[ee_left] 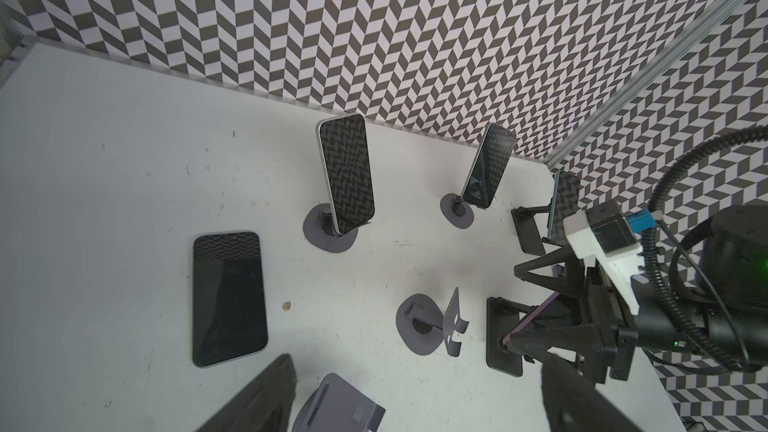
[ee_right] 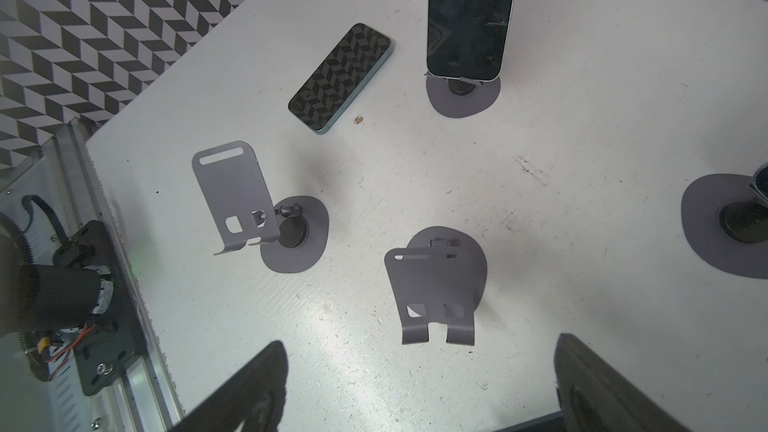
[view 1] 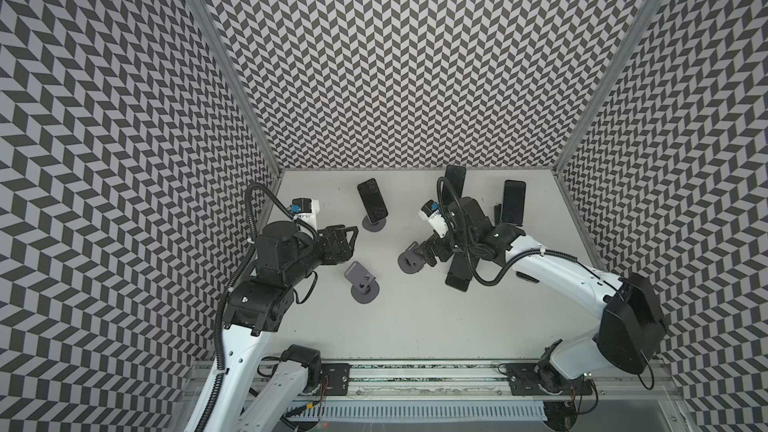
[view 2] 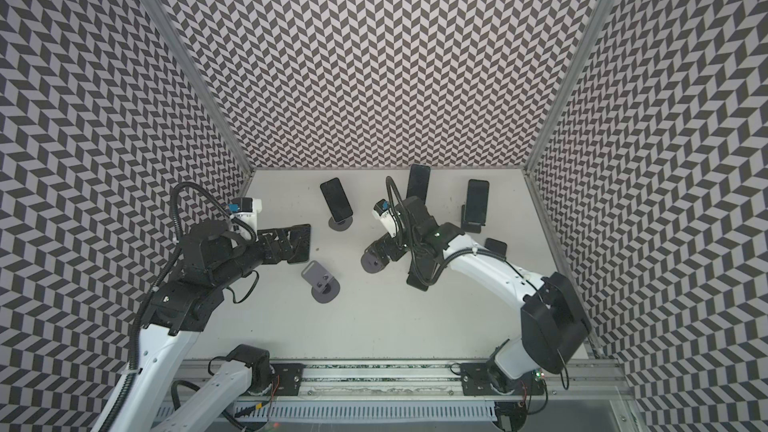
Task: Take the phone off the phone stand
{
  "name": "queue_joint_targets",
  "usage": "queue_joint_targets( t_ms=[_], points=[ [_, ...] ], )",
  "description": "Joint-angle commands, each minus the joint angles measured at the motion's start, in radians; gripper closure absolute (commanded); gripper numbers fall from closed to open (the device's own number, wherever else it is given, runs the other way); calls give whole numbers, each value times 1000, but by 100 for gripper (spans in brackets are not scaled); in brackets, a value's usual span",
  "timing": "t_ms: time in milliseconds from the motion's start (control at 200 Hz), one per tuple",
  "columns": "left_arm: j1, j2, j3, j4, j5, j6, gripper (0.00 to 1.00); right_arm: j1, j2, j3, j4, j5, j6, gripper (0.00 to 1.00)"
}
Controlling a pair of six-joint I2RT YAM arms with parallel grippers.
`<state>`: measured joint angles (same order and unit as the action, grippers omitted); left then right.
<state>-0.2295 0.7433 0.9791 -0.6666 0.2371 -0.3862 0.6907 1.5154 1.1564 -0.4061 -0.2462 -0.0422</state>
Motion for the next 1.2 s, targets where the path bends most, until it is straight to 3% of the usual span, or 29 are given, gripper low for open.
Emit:
queue_joint_targets(
  t_ms=[0, 801, 1197],
  points=[
    [-2, -2, -14, -25, 33, 29, 8, 4, 21, 30, 42, 5, -4, 3],
    [-2, 59, -53, -83, 7, 102, 6, 28, 148, 81, 50, -21, 3, 4],
    [-2, 37, -59, -97, -9, 99, 6, 40, 247, 157, 20, 36, 7, 2]
  ],
)
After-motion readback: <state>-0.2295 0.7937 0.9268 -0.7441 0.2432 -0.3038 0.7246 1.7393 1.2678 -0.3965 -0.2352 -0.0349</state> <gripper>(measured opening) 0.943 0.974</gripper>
